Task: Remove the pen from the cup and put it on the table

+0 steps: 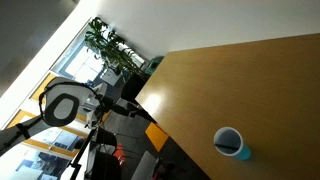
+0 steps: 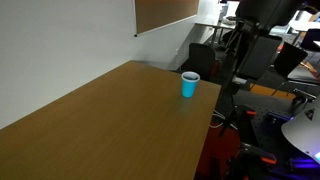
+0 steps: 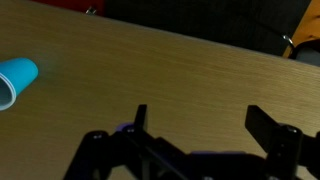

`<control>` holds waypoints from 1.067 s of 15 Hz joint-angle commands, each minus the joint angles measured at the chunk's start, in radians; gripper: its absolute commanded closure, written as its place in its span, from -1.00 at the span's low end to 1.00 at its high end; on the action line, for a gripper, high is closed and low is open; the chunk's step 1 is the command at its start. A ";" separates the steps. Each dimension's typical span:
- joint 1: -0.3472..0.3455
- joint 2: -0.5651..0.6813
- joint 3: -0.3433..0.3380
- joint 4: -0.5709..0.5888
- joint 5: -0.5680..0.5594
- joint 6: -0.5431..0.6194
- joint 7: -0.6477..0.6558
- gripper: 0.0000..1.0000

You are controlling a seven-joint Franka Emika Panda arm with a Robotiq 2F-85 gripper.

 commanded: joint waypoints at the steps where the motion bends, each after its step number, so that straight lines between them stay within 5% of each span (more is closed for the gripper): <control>1: 0.007 0.000 -0.008 0.001 -0.006 -0.002 0.004 -1.00; 10: -0.027 -0.008 -0.014 0.012 -0.033 0.013 0.019 -1.00; 16: -0.168 -0.019 -0.058 0.066 -0.114 0.035 0.076 -1.00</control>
